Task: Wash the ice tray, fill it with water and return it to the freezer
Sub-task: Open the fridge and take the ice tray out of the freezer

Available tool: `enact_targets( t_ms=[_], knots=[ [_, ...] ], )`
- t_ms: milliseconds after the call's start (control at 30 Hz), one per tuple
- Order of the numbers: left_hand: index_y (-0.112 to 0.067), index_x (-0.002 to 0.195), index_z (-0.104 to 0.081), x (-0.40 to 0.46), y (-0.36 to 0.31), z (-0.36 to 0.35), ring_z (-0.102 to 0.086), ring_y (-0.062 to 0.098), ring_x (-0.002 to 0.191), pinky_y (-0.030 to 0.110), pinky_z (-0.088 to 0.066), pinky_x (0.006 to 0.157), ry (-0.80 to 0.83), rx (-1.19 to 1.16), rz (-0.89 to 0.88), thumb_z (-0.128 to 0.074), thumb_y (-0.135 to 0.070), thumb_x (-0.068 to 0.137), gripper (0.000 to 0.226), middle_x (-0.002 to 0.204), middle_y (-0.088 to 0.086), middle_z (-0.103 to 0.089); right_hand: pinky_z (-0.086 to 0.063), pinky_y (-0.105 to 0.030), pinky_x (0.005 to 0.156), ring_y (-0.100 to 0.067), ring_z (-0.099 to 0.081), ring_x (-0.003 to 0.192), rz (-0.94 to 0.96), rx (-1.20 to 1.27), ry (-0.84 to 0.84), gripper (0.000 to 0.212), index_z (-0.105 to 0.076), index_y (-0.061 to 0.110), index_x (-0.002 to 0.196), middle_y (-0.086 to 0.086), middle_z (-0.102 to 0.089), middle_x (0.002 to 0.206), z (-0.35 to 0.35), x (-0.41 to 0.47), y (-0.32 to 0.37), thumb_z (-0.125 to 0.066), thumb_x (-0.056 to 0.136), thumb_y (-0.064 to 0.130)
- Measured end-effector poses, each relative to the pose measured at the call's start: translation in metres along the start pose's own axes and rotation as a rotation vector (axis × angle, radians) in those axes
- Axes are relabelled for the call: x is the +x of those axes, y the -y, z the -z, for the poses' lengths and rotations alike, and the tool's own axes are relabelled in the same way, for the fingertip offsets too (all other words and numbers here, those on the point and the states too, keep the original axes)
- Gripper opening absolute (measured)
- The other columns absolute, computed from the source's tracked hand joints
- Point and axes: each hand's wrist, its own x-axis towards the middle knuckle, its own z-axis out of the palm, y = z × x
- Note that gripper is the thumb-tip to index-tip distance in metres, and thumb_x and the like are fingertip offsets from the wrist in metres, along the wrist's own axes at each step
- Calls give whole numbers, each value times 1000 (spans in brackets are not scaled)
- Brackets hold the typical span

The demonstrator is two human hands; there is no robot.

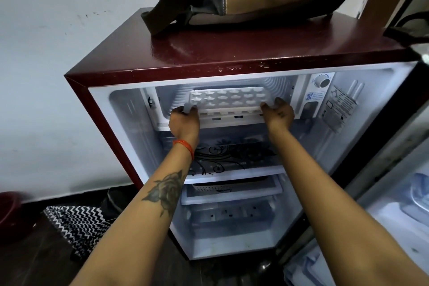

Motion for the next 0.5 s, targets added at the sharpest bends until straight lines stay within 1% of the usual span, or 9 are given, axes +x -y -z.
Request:
enact_targets(
  t_ms=[67, 100, 133, 200, 267, 300, 367, 433, 500],
  knots=[
    [-12, 90, -61, -6, -1, 0, -67, 30, 90, 34, -54, 79, 5, -104, 41, -62, -21, 83, 11, 94, 11, -70, -44, -33, 98, -34, -54, 118, 7, 19, -11, 36, -58, 2, 118, -19, -58, 125, 6, -7, 0, -63, 87, 20],
    [-16, 90, -57, -11, -1, 1, -67, 32, 90, 40, -55, 82, 2, -159, 68, -62, -18, 81, 11, 95, 11, -69, -44, -31, 95, -34, -55, 116, 11, 27, -15, 34, -59, 1, 117, -19, -60, 123, 10, -12, -1, -62, 87, 17],
    [-17, 92, -55, -14, 1, 2, -67, 33, 91, 43, -56, 83, 1, -198, 95, -61, -15, 79, 14, 95, 10, -67, -43, -28, 93, -33, -55, 116, 2, 34, -18, 36, -58, -1, 119, -18, -60, 123, 15, -17, 0, -62, 87, 15],
    [-16, 95, -53, -26, 1, 5, -66, 34, 91, 44, -56, 83, 7, -247, 133, -58, -11, 78, 19, 93, 8, -64, -42, -25, 92, -31, -57, 114, -9, 62, -27, 36, -57, -3, 119, -15, -61, 119, 27, -26, -3, -63, 86, 11],
    [-11, 95, -56, -39, 3, 7, -66, 35, 89, 45, -57, 81, 9, -273, 151, -57, -11, 74, 21, 88, 7, -63, -46, -29, 94, -31, -60, 109, -14, 86, -32, 36, -60, -1, 117, -14, -64, 113, 37, -35, -9, -66, 83, 12],
    [-9, 94, -58, -45, 4, 9, -66, 34, 88, 46, -57, 81, 4, -288, 161, -57, -10, 73, 21, 85, 6, -63, -48, -34, 95, -31, -61, 107, -24, 89, -33, 38, -60, 0, 116, -14, -66, 112, 42, -39, -12, -67, 82, 13],
    [-9, 91, -59, -61, 5, 14, -64, 25, 76, 43, -57, 79, 1, -302, 181, -57, -6, 77, 14, 80, 2, -62, -52, -39, 91, -29, -64, 99, -36, 107, -36, 34, -63, 1, 112, -14, -68, 107, 55, -51, -19, -69, 80, 12],
    [-7, 94, -57, -80, 7, 20, -58, 14, 67, 35, -57, 71, -1, -316, 192, -56, -2, 81, 14, 83, 3, -62, -55, -36, 84, -24, -65, 88, -47, 164, -22, 24, -67, 6, 103, -9, -70, 98, 67, -64, -26, -67, 80, 8],
    [-7, 103, -51, -100, 9, 27, -56, 9, 68, 27, -53, 63, 2, -356, 202, -54, 0, 85, 19, 84, -1, -56, -54, -31, 78, -21, -64, 82, -66, 200, -2, 17, -66, 12, 95, -3, -68, 89, 80, -79, -34, -66, 80, 6]
  ],
)
